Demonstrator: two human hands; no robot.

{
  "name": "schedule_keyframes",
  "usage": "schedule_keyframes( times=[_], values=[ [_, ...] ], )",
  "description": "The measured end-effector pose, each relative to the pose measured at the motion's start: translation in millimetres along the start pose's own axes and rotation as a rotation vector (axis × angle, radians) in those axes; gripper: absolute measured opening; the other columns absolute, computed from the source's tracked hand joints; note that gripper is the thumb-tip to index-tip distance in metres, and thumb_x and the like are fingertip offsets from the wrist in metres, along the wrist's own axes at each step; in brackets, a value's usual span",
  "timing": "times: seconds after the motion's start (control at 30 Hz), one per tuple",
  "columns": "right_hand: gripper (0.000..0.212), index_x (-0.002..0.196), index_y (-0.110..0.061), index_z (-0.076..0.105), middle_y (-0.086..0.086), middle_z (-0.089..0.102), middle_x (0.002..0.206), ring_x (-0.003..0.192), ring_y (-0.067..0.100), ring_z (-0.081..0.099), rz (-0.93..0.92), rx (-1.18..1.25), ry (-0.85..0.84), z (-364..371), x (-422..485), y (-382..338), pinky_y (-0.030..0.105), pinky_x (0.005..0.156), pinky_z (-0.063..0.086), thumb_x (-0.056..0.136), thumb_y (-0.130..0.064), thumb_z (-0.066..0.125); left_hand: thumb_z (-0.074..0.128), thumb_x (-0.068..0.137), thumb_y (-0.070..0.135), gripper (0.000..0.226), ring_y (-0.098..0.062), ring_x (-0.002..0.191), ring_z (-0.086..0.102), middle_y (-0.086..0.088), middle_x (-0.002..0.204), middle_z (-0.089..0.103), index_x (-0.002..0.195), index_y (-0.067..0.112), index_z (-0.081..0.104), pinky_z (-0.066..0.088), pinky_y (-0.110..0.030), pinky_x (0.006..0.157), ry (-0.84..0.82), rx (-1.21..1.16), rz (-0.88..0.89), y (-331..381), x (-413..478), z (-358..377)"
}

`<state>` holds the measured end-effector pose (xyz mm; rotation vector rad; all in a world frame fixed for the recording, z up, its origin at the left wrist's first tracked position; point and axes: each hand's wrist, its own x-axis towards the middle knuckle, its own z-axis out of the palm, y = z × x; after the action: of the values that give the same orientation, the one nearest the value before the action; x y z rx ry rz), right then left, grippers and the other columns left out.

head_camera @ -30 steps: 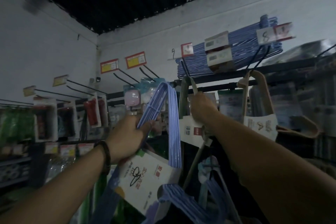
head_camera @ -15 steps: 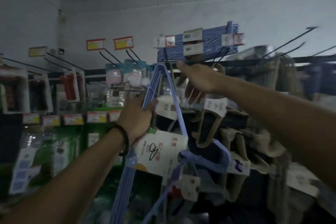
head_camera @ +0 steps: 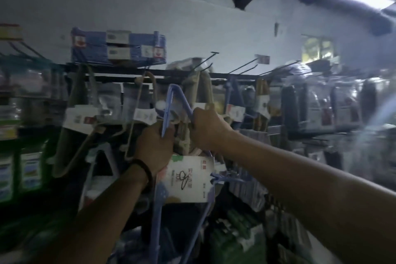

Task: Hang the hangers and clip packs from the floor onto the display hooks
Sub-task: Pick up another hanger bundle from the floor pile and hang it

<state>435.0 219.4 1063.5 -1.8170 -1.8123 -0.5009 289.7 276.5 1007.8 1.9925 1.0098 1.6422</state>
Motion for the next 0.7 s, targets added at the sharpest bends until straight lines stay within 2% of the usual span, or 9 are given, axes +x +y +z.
schedule_keyframes(
  times=[0.13, 0.23, 0.27, 0.37, 0.43, 0.47, 0.53, 0.63, 0.7],
  values=[
    [0.022, 0.119, -0.005, 0.061, 0.013, 0.062, 0.110, 0.102, 0.035, 0.065, 0.037, 0.004, 0.037, -10.5, -19.6, 82.1, 0.036, 0.072, 0.043, 0.101, -0.016, 0.057, 0.054, 0.107, 0.036, 0.036, -0.031, 0.070, 0.067, -0.012, 0.076, 0.070, 0.084, 0.012, 0.069, 0.058, -0.043, 0.071, -0.093, -0.011, 0.017, 30.2, -3.8, 78.7],
    [0.028, 0.125, -0.003, 0.062, 0.010, 0.064, 0.120, 0.107, 0.031, 0.067, 0.055, -0.033, 0.061, -21.3, -32.8, 150.0, 0.035, 0.075, 0.049, 0.107, -0.020, 0.048, 0.052, 0.108, 0.024, 0.028, -0.023, 0.066, 0.064, -0.006, 0.075, 0.068, 0.094, 0.007, 0.069, 0.053, -0.031, 0.060, -0.156, 0.051, 0.032, 51.0, -6.5, 144.3],
    [0.030, 0.123, -0.003, 0.064, 0.010, 0.064, 0.118, 0.106, 0.031, 0.068, 0.034, -0.077, 0.069, -23.4, -36.2, 173.6, 0.035, 0.076, 0.050, 0.108, -0.022, 0.048, 0.051, 0.107, 0.021, 0.023, -0.024, 0.065, 0.064, -0.006, 0.074, 0.067, 0.099, 0.009, 0.069, 0.052, -0.032, 0.059, -0.161, 0.063, 0.046, 58.1, -8.9, 166.8],
    [0.023, 0.108, -0.008, 0.065, 0.011, 0.064, 0.101, 0.083, 0.025, 0.066, -0.006, -0.123, 0.102, -32.6, -33.0, 245.0, 0.029, 0.064, 0.050, 0.108, -0.024, 0.050, 0.049, 0.105, 0.016, 0.020, -0.041, 0.068, 0.062, -0.021, 0.077, 0.067, 0.090, 0.013, 0.063, 0.052, -0.039, 0.061, -0.134, 0.116, 0.049, 82.3, -9.5, 233.0],
    [0.020, 0.105, -0.008, 0.066, 0.009, 0.065, 0.095, 0.065, 0.018, 0.057, -0.005, -0.121, 0.138, -35.8, -21.0, 287.2, 0.024, 0.050, 0.040, 0.106, -0.026, 0.055, 0.048, 0.104, 0.019, 0.028, -0.042, 0.068, 0.061, -0.026, 0.081, 0.065, 0.081, 0.008, 0.058, 0.050, -0.038, 0.061, -0.107, 0.144, 0.043, 94.4, -4.6, 271.9],
    [0.021, 0.106, -0.007, 0.068, 0.007, 0.062, 0.088, 0.064, 0.018, 0.056, -0.012, -0.129, 0.135, -35.6, -12.4, 306.6, 0.024, 0.048, 0.038, 0.104, -0.026, 0.058, 0.048, 0.103, 0.024, 0.029, -0.042, 0.070, 0.064, -0.024, 0.082, 0.067, 0.081, 0.009, 0.060, 0.056, -0.039, 0.063, -0.106, 0.137, 0.032, 100.5, 0.2, 288.3],
    [0.019, 0.104, -0.008, 0.067, 0.001, 0.053, 0.075, 0.061, 0.020, 0.055, 0.007, -0.069, 0.148, -34.7, 7.8, 340.0, 0.024, 0.044, 0.036, 0.100, -0.027, 0.065, 0.050, 0.102, 0.032, 0.028, -0.037, 0.076, 0.070, -0.013, 0.084, 0.071, 0.086, 0.016, 0.067, 0.064, -0.052, 0.073, -0.105, 0.107, 0.016, 111.8, 10.5, 314.4],
    [0.020, 0.103, -0.011, 0.067, -0.001, 0.052, 0.070, 0.054, 0.013, 0.051, 0.008, -0.062, 0.146, -32.6, 40.3, 376.1, 0.022, 0.041, 0.033, 0.097, -0.030, 0.069, 0.052, 0.107, 0.036, 0.026, -0.026, 0.083, 0.071, -0.009, 0.092, 0.075, 0.112, 0.016, 0.068, 0.060, -0.053, 0.082, -0.126, 0.171, 0.058, 122.9, 27.7, 339.8],
    [0.018, 0.095, -0.014, 0.062, -0.002, 0.048, 0.068, 0.054, 0.011, 0.048, -0.013, -0.069, 0.118, -31.3, 62.1, 392.3, 0.022, 0.042, 0.035, 0.097, -0.030, 0.070, 0.055, 0.104, 0.046, 0.042, -0.018, 0.073, 0.070, -0.005, 0.086, 0.075, 0.136, 0.020, 0.054, 0.059, -0.048, 0.076, -0.150, 0.170, 0.079, 117.9, 35.2, 349.7]
  ],
)
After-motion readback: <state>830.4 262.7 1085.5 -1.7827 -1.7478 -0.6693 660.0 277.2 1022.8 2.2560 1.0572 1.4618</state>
